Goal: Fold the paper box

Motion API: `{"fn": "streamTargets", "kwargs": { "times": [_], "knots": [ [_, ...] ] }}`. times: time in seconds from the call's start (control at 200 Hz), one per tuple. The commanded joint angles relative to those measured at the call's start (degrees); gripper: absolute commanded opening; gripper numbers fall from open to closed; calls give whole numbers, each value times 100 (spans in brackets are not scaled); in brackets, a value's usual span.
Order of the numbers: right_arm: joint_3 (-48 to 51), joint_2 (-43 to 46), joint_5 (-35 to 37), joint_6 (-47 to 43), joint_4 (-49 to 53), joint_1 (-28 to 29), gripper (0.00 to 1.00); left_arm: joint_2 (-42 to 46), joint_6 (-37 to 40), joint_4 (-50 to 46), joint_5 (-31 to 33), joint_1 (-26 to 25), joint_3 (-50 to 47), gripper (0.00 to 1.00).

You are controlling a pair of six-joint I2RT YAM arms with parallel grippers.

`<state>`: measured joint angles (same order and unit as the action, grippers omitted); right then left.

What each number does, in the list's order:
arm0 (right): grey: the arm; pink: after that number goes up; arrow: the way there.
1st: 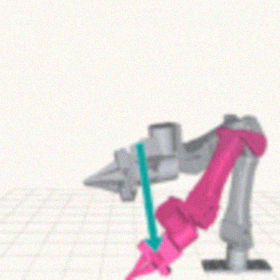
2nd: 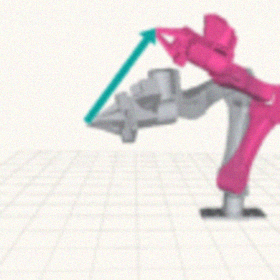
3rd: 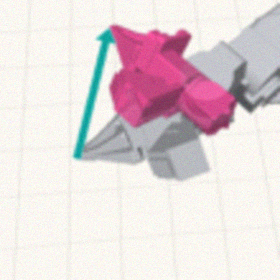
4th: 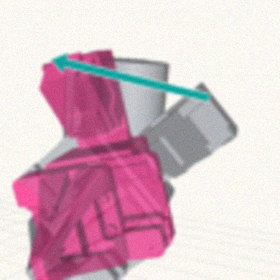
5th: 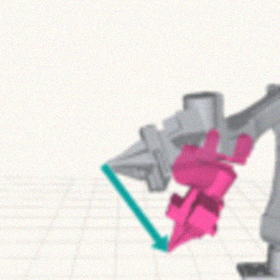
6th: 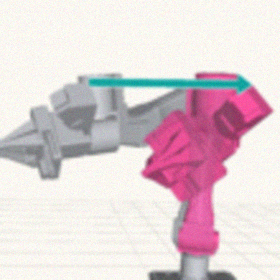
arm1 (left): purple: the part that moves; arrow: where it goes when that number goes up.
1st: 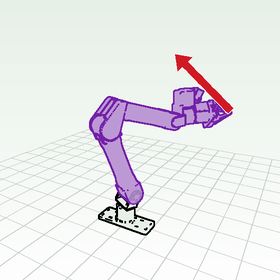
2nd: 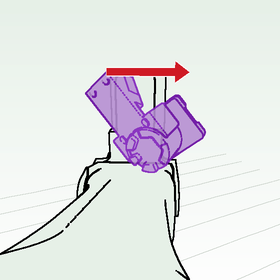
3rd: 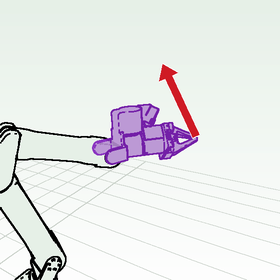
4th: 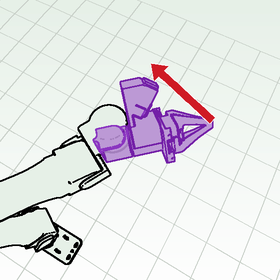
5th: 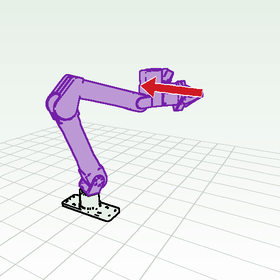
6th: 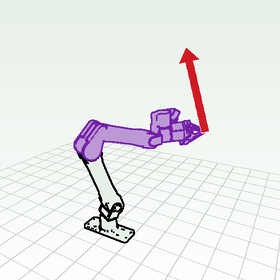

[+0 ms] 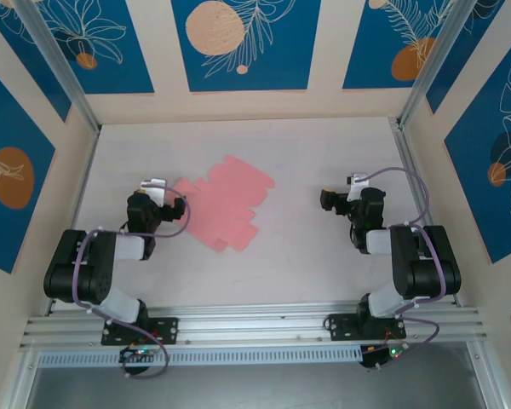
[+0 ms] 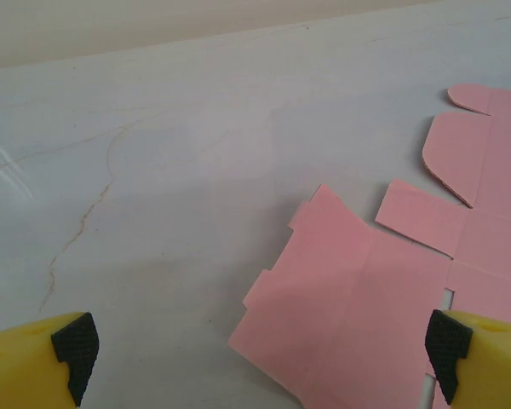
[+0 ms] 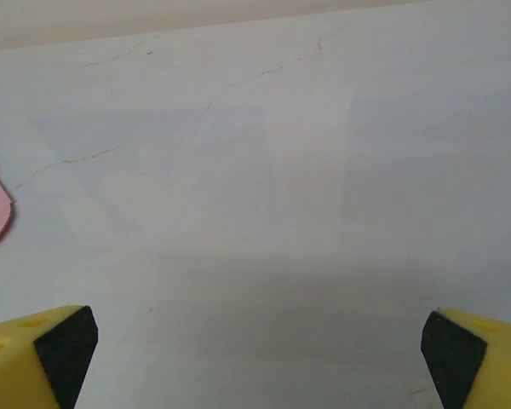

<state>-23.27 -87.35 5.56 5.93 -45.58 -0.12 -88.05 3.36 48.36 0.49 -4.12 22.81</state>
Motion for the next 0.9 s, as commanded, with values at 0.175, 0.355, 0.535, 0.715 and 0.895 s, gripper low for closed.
{"fn": "streamTargets", "kwargs": {
  "times": [0.175,0.355,0.535,0.715,0.895],
  "knots": [
    [-64,16,26,18,-52,30,100,-10,-45,-11,21,69,-4,100],
    [-56,16,31,18,-47,32,99,-6,-52,-10,18,70,-4,100],
    [-58,16,32,17,-48,27,100,-10,-53,-11,13,71,-4,100],
    [-60,16,24,14,-48,22,100,-7,-54,-19,12,71,-4,100],
    [-55,22,24,13,-63,21,100,5,-84,20,72,78,-29,100]
  ]
}}
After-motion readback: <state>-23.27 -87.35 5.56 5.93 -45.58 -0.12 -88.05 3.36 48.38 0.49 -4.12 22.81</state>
